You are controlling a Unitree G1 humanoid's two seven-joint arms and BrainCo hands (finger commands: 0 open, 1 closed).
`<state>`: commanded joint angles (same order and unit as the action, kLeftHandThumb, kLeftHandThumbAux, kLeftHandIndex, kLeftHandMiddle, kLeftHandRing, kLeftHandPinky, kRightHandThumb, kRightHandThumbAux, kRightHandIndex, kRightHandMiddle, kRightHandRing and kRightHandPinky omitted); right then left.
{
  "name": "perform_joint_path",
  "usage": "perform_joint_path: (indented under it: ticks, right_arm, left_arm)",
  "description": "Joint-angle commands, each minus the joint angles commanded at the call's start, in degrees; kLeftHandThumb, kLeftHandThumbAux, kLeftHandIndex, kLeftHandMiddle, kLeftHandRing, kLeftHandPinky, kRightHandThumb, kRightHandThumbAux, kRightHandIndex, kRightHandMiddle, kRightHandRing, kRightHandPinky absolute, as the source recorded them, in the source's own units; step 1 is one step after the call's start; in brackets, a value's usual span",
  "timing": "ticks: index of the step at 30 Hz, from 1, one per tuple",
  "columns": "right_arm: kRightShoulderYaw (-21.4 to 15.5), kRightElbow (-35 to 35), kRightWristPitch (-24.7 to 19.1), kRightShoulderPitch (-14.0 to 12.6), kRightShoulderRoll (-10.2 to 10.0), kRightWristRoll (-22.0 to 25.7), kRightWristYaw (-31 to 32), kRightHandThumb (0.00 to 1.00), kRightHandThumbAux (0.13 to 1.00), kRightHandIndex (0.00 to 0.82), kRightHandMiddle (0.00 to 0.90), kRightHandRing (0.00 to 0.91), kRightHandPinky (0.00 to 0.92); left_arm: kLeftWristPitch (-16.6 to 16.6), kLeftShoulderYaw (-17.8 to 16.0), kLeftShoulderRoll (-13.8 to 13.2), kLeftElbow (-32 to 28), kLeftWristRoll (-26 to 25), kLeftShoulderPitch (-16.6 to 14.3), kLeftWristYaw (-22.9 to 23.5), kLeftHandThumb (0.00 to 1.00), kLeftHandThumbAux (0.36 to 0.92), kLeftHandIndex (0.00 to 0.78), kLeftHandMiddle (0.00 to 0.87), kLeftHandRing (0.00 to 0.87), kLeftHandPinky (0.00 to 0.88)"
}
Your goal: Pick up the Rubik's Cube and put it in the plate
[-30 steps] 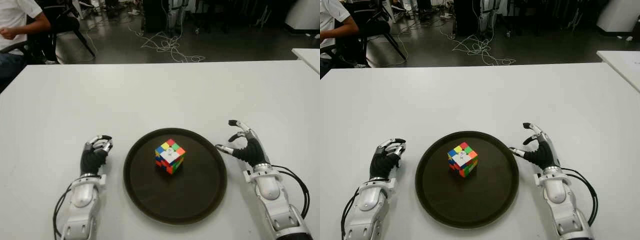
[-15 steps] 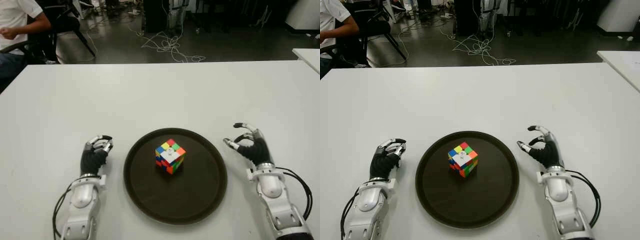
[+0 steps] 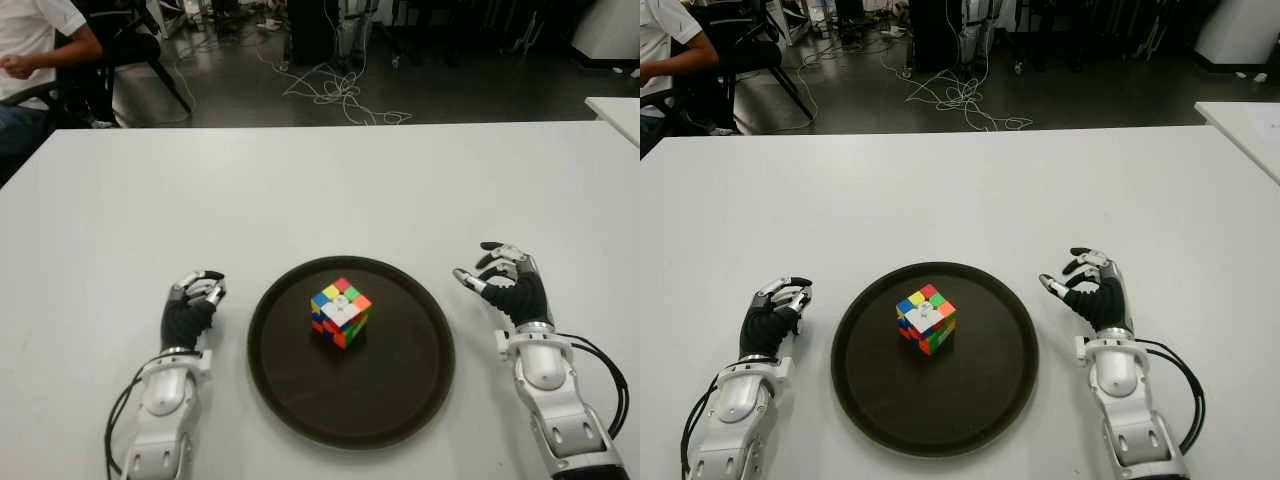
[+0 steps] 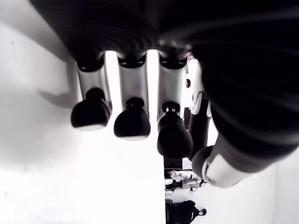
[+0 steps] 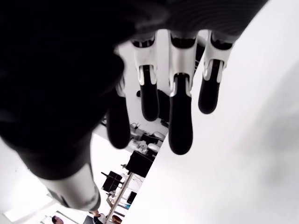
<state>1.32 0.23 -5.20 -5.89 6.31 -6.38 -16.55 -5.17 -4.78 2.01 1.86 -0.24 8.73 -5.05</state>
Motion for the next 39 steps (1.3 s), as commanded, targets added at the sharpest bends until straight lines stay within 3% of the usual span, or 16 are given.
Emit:
perform_joint_path:
  ticks: [16, 25, 39]
  right_arm:
    - [1.61, -1.99, -4.15, 0.01, 1.34, -0.81, -0.67, 0.192, 0.777, 0.772, 0.872, 0.877, 0.877]
    - [2.03, -2.42, -4.36, -0.13, 1.89, -1.00, -0.08, 0.250, 0.794, 0.749, 0.866, 0.870, 0.866]
    - [1.96, -3.10, -4.49, -0.34, 1.62, -0.65, 0.06, 0.245, 0.804, 0.759, 0.859, 0.865, 0.867]
  left_arm:
    - [-1.07, -0.45, 0.51, -0.18, -0.63, -0.13, -0.22, 0.709, 0.704, 0.443, 0.830, 0.835, 0.828]
    - [-0.44, -0.39, 0.31, 0.18, -0.69, -0.12, -0.02, 0.710, 0.704, 0.444, 0.828, 0.834, 0.827]
    - [-0.71, -0.14, 0.24, -0.32, -0.17, 0.09, -0.24, 0.709, 0.704, 0.443, 0.829, 0.835, 0.827]
